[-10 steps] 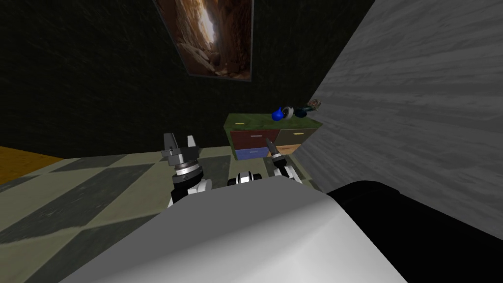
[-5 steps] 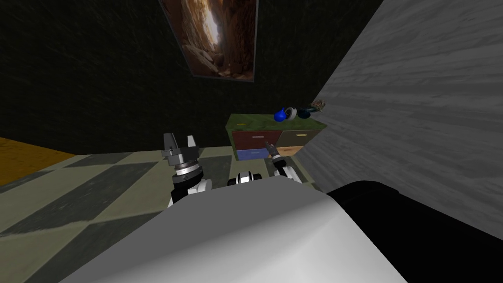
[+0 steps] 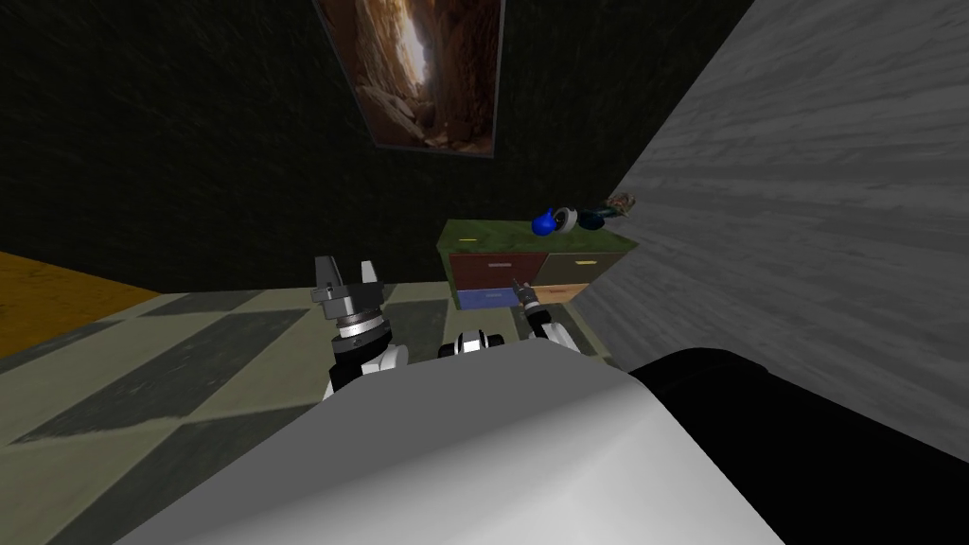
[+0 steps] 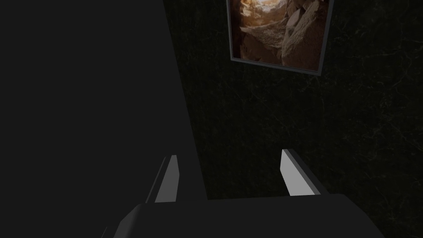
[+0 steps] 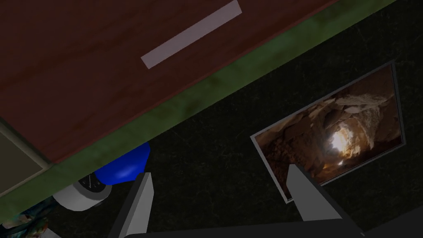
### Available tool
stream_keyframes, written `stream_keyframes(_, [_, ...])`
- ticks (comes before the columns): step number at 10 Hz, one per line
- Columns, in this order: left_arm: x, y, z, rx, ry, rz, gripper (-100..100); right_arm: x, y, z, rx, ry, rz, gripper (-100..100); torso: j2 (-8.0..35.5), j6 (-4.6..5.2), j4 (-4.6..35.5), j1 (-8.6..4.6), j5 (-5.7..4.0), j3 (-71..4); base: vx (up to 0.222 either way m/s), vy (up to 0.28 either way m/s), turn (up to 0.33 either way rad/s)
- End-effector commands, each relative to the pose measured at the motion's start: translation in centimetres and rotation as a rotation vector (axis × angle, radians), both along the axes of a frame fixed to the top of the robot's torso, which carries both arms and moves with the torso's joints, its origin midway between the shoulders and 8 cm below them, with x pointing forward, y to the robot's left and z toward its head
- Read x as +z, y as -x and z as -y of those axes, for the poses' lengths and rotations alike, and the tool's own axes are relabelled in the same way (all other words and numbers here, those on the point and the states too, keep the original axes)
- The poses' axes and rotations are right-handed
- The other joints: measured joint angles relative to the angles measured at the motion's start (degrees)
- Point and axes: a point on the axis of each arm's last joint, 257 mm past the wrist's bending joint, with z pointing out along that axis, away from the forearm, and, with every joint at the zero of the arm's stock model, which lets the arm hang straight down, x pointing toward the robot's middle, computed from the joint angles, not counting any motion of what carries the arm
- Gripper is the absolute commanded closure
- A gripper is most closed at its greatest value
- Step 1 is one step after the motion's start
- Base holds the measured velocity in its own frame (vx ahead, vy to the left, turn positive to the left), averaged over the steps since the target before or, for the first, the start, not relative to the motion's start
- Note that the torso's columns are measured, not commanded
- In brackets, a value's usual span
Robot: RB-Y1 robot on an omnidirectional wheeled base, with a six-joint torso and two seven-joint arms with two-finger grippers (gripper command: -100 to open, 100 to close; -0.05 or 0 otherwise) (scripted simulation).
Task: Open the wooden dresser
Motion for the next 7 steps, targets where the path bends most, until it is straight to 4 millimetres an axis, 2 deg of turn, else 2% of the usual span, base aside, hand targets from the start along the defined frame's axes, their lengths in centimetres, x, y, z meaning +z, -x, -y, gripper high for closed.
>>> stream_keyframes(1, [0.0,0.0,0.0,0.0,0.0,0.0,0,-0.8,0.0,0.5,-0.016,0.085,-0.027,-100,-0.02,0.01,-0.01,0.0,0.01,-0.02,0.019,0.005,-0.003])
stream_keyframes(2, [0.0,0.0,0.0,0.0,0.0,0.0,0,-2.7,0.4,1.6,-0.049,0.143,-0.08,-100,0.01,0.02,0.0,-0.01,0.01,-0.01,0.042,0.004,0.083])
stream_keyframes(4, [0.0,0.0,0.0,0.0,0.0,0.0,0,-2.7,0.4,1.6,-0.048,0.192,-0.081,-100,-0.06,0.01,-0.02,0.0,0.0,-0.05,0.033,0.006,0.031])
stream_keyframes(5, [0.0,0.0,0.0,0.0,0.0,0.0,0,-4.5,0.9,2.7,-0.08,0.247,-0.132,-100,0.02,0.02,0.0,0.0,0.01,0.0,0.037,0.013,0.092])
stream_keyframes(7, [0.0,0.0,0.0,0.0,0.0,0.0,0,-4.5,0.9,2.8,-0.078,0.298,-0.132,-100,-0.02,0.02,-0.01,-0.01,0.01,-0.02,0.03,0.004,0.02])
